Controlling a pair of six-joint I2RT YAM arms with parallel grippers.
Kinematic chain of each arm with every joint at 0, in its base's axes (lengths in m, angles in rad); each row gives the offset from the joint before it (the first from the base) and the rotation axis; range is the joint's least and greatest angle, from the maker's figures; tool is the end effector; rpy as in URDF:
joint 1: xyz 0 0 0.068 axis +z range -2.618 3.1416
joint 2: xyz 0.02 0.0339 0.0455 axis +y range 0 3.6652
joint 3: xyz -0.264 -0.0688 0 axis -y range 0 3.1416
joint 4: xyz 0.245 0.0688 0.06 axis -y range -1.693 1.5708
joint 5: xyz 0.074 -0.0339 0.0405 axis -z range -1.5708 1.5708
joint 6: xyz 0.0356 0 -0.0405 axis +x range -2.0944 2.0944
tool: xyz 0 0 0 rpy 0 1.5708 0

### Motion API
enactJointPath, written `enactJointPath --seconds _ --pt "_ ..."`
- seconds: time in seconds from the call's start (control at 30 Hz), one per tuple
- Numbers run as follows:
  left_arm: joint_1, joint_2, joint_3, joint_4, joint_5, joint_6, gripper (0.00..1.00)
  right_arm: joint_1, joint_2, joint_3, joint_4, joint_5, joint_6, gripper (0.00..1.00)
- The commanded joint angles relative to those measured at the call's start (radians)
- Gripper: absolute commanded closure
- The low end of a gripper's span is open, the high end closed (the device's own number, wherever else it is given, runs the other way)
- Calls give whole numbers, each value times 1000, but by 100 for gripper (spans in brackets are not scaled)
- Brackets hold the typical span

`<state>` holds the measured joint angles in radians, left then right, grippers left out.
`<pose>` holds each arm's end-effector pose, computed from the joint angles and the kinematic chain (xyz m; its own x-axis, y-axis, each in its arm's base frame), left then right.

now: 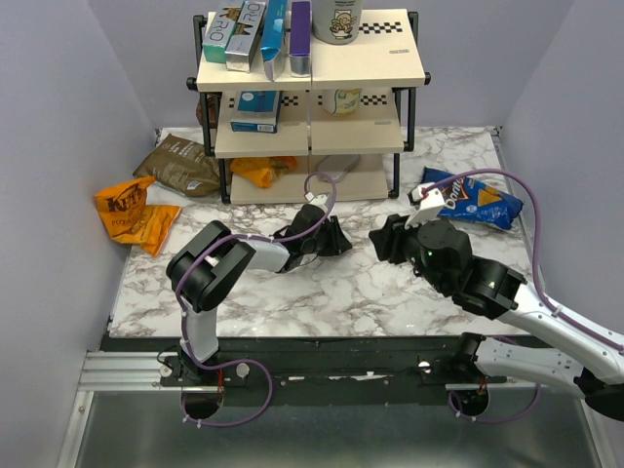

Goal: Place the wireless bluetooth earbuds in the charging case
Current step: Place the charging case at the center of the board, then reset both arms

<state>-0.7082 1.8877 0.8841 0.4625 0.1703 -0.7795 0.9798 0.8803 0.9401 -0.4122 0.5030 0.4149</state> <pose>0.2832 -0.2505 0.1338 -0.8064 -0.2214 -0.5483 0.2594 0.7007 -0.6646 0.1210 0.1495 0.3553 -0.3677 0.0859 -0.9260 -0.3576 0.9061 0.2261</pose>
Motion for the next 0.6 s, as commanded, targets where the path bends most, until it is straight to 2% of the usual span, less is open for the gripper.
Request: enactJointPath --seconds 0.0,0.13,0.3,0.47,0.57 --pt "10 10 3 -4 21 -12 53 -3 -20 -8 10 9 7 47" --pt "19 -4 -23 -2 24 -12 47 -3 -29 -9 3 23 5 46" --pt "39 -35 -53 -22 23 -10 45 -3 -38 -14 -4 26 9 46" --pt "76 -183 -132 -97 -6 35 44 -3 -43 -26 -7 28 18 46" --pt "84 -329 -160 -256 -72 89 43 -3 -40 -37 -2 32 21 46"
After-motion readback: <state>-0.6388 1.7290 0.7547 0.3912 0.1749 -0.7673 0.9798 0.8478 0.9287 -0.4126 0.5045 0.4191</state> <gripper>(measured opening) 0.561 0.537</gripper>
